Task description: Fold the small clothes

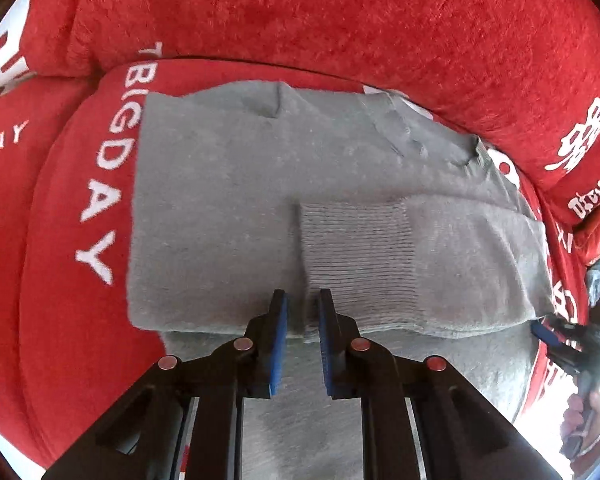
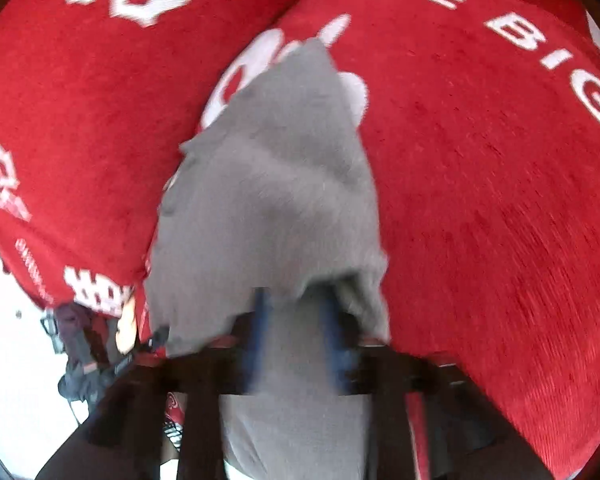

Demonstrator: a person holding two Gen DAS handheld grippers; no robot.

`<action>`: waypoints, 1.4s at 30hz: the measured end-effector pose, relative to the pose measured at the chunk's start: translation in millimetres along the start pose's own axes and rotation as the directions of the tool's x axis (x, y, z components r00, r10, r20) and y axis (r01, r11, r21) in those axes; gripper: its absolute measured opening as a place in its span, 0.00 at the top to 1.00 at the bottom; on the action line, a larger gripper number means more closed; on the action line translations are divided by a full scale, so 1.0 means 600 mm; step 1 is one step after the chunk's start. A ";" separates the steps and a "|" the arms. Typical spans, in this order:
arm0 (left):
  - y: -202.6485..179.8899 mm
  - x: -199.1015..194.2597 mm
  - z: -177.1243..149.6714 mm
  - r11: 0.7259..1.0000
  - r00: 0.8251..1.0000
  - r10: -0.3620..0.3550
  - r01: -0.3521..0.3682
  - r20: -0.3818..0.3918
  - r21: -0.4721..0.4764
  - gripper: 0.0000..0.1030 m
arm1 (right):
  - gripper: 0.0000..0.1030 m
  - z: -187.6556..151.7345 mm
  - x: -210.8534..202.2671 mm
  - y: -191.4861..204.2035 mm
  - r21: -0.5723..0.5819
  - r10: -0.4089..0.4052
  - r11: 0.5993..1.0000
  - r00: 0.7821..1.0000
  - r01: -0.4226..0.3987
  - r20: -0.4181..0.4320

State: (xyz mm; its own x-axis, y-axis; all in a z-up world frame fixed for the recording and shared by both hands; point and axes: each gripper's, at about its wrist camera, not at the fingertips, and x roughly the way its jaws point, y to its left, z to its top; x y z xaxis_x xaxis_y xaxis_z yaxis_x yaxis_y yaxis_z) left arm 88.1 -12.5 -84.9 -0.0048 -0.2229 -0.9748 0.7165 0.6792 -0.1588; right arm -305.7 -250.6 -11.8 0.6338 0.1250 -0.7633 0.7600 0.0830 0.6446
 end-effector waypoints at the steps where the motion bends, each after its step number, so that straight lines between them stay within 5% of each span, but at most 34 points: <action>1: 0.002 -0.003 0.001 1.000 1.000 0.003 -0.003 -0.003 -0.001 0.83 | 0.39 -0.004 -0.012 0.001 -0.013 0.007 1.000 1.000 -0.007 0.016; 7: 0.004 -0.010 0.008 0.996 0.996 -0.065 0.062 -0.063 -0.061 0.82 | 0.39 0.026 -0.062 -0.027 0.075 0.000 0.997 0.995 -0.007 0.103; 8: -0.001 -0.009 0.008 0.997 0.996 -0.053 0.050 -0.066 -0.050 0.67 | 0.38 0.029 -0.059 -0.024 0.079 0.036 0.996 0.995 -0.044 0.095; 9: -0.009 -0.008 0.007 0.999 0.997 -0.041 0.039 -0.064 -0.033 0.40 | 0.39 0.027 -0.053 -0.015 0.069 0.080 0.994 0.994 -0.086 0.076; 10: -0.015 -0.013 0.005 1.000 0.999 -0.018 0.017 -0.047 -0.012 0.34 | 0.38 0.023 -0.040 -0.002 0.056 0.110 0.992 0.993 -0.112 0.040; 15: -0.017 -0.037 -0.004 0.998 0.998 0.058 -0.058 -0.018 0.006 0.32 | 0.39 -0.029 0.074 0.085 0.040 0.234 0.972 0.960 -0.230 -0.156; 21: 0.026 -0.086 -0.023 0.991 0.991 0.129 -0.128 0.024 -0.029 0.32 | 0.39 -0.078 0.232 0.183 0.140 0.354 0.934 0.904 -0.328 -0.239; 23: 0.043 -0.093 -0.030 0.989 0.990 0.142 -0.141 0.025 -0.037 0.32 | 0.39 -0.084 0.264 0.207 0.135 0.313 0.948 0.915 -0.287 -0.253; 26: 0.071 -0.104 -0.046 0.982 0.982 0.185 -0.183 0.036 -0.054 0.32 | 0.39 -0.098 0.266 0.286 -0.190 0.087 0.972 0.964 -0.137 -0.251; 28: 0.088 -0.107 -0.056 0.980 0.982 0.185 -0.182 0.036 -0.075 0.32 | 0.39 -0.123 0.264 0.352 -0.482 -0.078 0.876 0.979 -0.023 -0.189; 30: 0.107 -0.107 -0.066 0.978 0.982 0.186 -0.183 0.024 -0.103 0.32 | 0.39 -0.145 0.270 0.391 -0.648 -0.171 0.761 0.976 0.044 -0.135; 34: 0.139 -0.107 -0.088 0.973 0.983 0.186 -0.183 0.003 -0.143 0.32 | 0.39 -0.182 0.318 0.430 -0.837 -0.312 0.538 0.946 0.096 -0.091; 36: 0.149 -0.106 -0.098 0.970 0.982 0.187 -0.185 -0.006 -0.154 0.32 | 0.50 -0.199 0.343 0.426 -0.881 -0.372 0.457 0.926 0.117 -0.069; 37: 0.153 -0.106 -0.104 0.969 0.982 0.190 -0.189 -0.007 -0.158 0.32 | 0.75 -0.198 0.350 0.424 -0.886 -0.380 0.445 0.923 0.126 -0.059; 38: 0.159 -0.108 -0.110 0.967 0.980 0.197 -0.195 -0.007 -0.161 0.32 | 1.00 -0.185 0.346 0.421 -0.875 -0.368 0.469 0.928 0.123 -0.067; 41: 0.169 -0.109 -0.120 0.967 0.982 0.191 -0.190 -0.008 -0.171 0.32 | 1.00 -0.128 0.317 0.397 -0.693 -0.205 0.720 0.960 0.016 -0.190; 42: 0.170 -0.108 -0.122 0.967 0.982 0.188 -0.187 -0.011 -0.174 0.32 | 1.00 -0.118 0.312 0.392 -0.652 -0.175 0.758 0.963 0.000 -0.203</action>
State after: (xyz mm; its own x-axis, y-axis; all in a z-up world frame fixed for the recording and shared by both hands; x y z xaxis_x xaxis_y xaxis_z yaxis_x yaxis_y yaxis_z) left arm 110.5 122.3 -49.2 0.1226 -0.0835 -0.9889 0.5723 0.8200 0.0017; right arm -18.4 -137.6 0.1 0.4483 0.3066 -0.8396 0.4822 0.7079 0.5160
